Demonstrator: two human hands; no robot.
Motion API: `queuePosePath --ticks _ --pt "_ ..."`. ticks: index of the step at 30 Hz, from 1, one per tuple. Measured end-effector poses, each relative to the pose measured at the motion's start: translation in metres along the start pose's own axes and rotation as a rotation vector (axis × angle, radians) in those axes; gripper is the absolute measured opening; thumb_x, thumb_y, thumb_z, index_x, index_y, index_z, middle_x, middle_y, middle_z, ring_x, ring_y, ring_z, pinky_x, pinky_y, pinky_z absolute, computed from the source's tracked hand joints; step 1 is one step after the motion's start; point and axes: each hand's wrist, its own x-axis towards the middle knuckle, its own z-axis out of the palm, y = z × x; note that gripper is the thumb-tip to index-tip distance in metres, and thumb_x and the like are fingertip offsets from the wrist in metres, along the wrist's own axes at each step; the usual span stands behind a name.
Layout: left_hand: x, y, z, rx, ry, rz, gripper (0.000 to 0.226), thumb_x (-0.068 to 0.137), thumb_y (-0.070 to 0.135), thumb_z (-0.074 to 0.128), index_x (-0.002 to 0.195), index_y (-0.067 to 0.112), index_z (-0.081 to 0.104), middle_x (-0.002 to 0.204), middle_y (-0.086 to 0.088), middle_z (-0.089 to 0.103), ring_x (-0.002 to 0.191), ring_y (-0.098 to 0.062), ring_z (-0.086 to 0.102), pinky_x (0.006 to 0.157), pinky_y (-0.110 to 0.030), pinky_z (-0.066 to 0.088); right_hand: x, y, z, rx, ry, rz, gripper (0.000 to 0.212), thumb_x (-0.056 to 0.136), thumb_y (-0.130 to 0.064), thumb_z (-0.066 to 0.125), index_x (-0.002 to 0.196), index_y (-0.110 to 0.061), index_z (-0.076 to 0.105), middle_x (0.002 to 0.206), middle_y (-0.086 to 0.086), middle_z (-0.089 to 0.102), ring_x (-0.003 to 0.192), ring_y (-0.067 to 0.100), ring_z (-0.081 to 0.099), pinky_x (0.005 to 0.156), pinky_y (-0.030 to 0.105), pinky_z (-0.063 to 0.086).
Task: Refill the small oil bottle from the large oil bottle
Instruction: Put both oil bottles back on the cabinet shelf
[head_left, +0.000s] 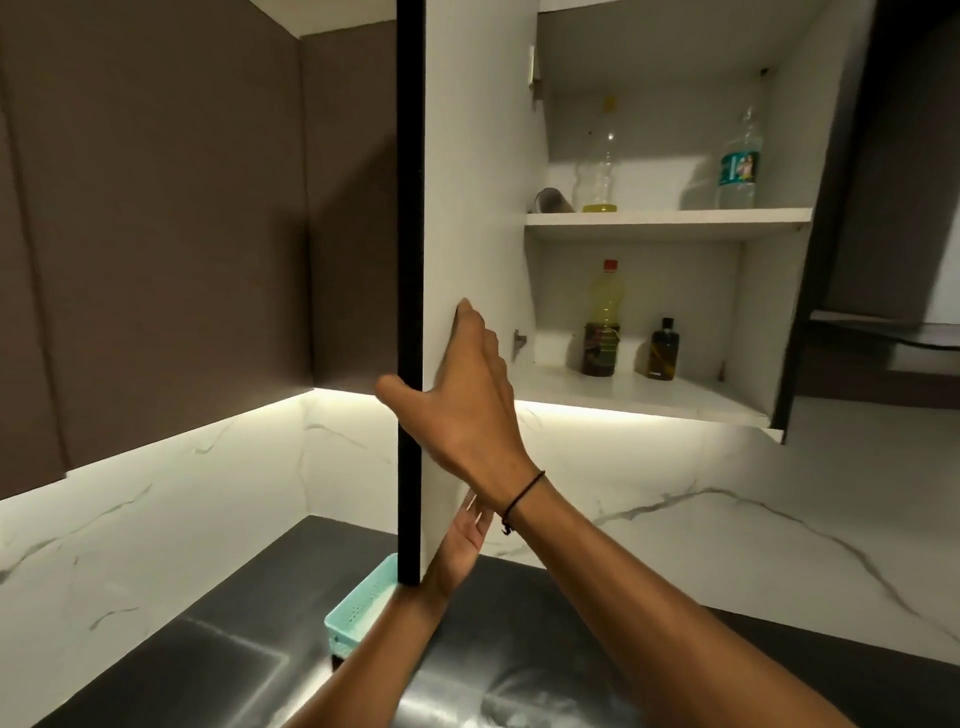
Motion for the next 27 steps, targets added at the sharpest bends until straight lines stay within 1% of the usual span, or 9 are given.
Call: queuePosePath --ticks 2,3,5,6,8,13,17,22,27 --pt "0.032 -0.036 -0.01 -0.034 -0.008 0.004 0.072 0.117 0.007 0.016 0.111 0.024 0.085 0.11 -0.007 0.079 0.105 -0.021 0.071 0.079 -0.026 0.062 -0.009 0.008 -0.022 0.035 0.032 0.014 0.099 0.086 -0.045 0.075 0.163 -0.027 0.015 0.168 -0.004 0.025 0.152 0.025 0.031 0.117 0.049 0.038" --pt "0.036 -0.047 -0.006 -0.023 -0.031 -0.013 0.063 0.118 0.013 0.024 0.11 0.026 0.085 0.12 -0.007 0.077 0.111 -0.021 0.069 0.084 -0.026 0.061 -0.013 0.013 -0.034 0.063 0.052 0.014 0.094 0.086 -0.042 0.074 0.162 -0.028 0.02 0.165 -0.005 0.032 0.149 0.024 0.035 0.116 0.05 0.041" --pt "0.003 -0.032 0.024 0.066 -0.187 -0.108 0.034 0.111 0.039 0.051 0.13 0.023 0.075 0.132 -0.003 0.073 0.114 -0.011 0.07 0.091 -0.025 0.058 -0.022 0.021 -0.059 0.108 0.091 0.001 0.078 0.089 -0.033 0.073 0.156 -0.027 0.034 0.147 -0.011 0.05 0.133 0.015 0.05 0.107 0.042 0.049" --pt "-0.011 -0.02 0.041 0.147 -0.229 -0.084 0.038 0.109 0.045 0.056 0.135 0.02 0.069 0.124 0.008 0.076 0.108 -0.003 0.072 0.09 -0.022 0.058 -0.026 0.027 -0.074 0.12 0.107 -0.008 0.067 0.091 -0.027 0.072 0.15 -0.025 0.042 0.133 -0.017 0.056 0.12 0.007 0.056 0.1 0.033 0.052" --pt "-0.019 -0.017 0.07 0.059 -0.341 -0.097 0.022 0.114 0.028 0.045 0.122 0.021 0.065 0.097 0.023 0.079 0.089 0.008 0.073 0.078 -0.013 0.058 -0.033 0.042 -0.102 0.133 0.122 -0.026 0.046 0.093 -0.016 0.069 0.135 -0.025 0.052 0.111 -0.023 0.061 0.101 0.0 0.063 0.087 0.021 0.056" --pt "-0.011 -0.029 0.12 -0.104 -0.273 -0.156 0.049 0.105 0.019 0.061 0.15 0.004 0.05 0.099 -0.001 0.079 0.083 -0.012 0.076 0.071 -0.025 0.061 -0.035 0.093 -0.168 0.148 0.269 -0.04 0.038 0.092 0.005 0.06 0.115 -0.024 0.064 0.103 -0.006 0.072 0.095 0.011 0.07 0.083 0.031 0.061" --pt "-0.016 -0.037 0.157 -0.049 -0.279 -0.147 0.067 0.087 0.031 0.082 0.145 0.012 0.055 0.128 -0.013 0.073 0.106 -0.02 0.071 0.088 -0.026 0.06 -0.032 0.144 -0.21 0.173 0.365 0.01 0.035 0.099 -0.004 0.063 0.129 -0.022 0.061 0.122 -0.005 0.071 0.113 0.01 0.068 0.098 0.034 0.057" --pt "-0.003 -0.049 0.2 -0.073 -0.19 -0.2 0.057 0.084 0.014 0.089 0.134 0.008 0.062 0.105 -0.011 0.082 0.093 -0.022 0.079 0.069 -0.021 0.061 -0.024 0.206 -0.244 0.119 0.593 0.106 0.018 0.098 -0.018 0.069 0.116 -0.023 0.066 0.111 0.001 0.074 0.103 0.018 0.072 0.092 0.04 0.061" --pt "0.019 -0.061 0.233 -0.081 -0.117 -0.239 0.06 0.084 0.002 0.088 0.137 0.005 0.06 0.1 -0.01 0.079 0.092 -0.025 0.079 0.092 -0.033 0.06 -0.018 0.267 -0.24 0.018 0.769 0.312 0.031 0.094 -0.042 0.071 0.106 -0.013 0.067 0.092 0.007 0.072 0.085 0.031 0.071 0.074 0.047 0.062"
